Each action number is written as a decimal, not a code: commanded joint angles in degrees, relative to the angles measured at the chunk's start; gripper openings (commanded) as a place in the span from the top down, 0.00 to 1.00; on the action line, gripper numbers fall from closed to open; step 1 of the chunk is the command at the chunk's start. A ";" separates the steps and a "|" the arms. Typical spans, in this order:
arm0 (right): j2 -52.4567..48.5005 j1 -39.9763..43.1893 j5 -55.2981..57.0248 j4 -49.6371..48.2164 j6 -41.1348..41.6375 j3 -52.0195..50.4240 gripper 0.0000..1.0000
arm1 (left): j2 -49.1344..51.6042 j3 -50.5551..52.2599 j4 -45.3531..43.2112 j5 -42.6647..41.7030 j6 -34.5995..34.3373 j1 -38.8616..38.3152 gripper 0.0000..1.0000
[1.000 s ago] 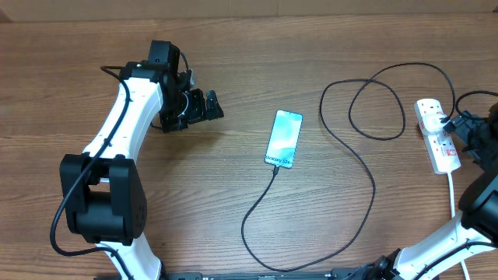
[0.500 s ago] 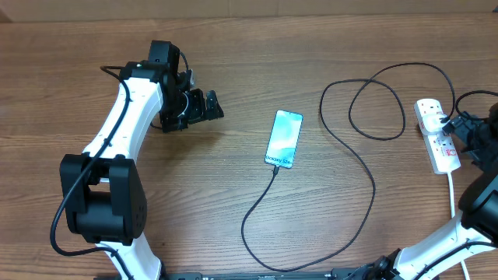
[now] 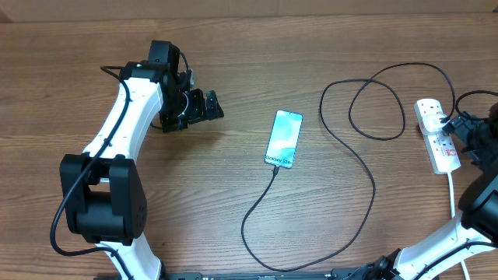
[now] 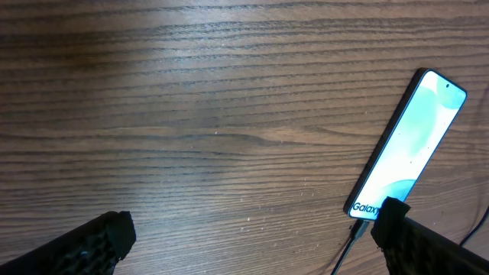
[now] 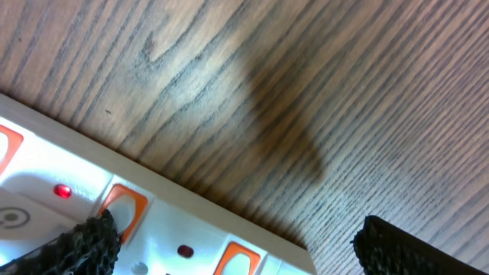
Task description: Plug charger to phone and switch on socket
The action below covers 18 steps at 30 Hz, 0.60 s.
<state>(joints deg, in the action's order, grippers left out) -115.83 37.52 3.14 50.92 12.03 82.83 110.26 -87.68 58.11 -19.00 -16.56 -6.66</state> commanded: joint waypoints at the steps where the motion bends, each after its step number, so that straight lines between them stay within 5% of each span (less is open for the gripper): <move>1: -2.93 -0.81 -3.28 1.95 -1.07 -1.09 0.00 | -0.44 -0.15 -0.04 0.37 -0.20 -0.02 0.00; 18: 5.42 1.16 -10.56 15.85 0.26 8.00 0.00 | -0.44 -0.15 -0.07 0.37 -0.20 -0.02 0.01</move>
<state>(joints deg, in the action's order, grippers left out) -114.85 39.94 -3.51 65.89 12.01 89.21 110.26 -87.68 58.08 -18.98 -16.56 -6.66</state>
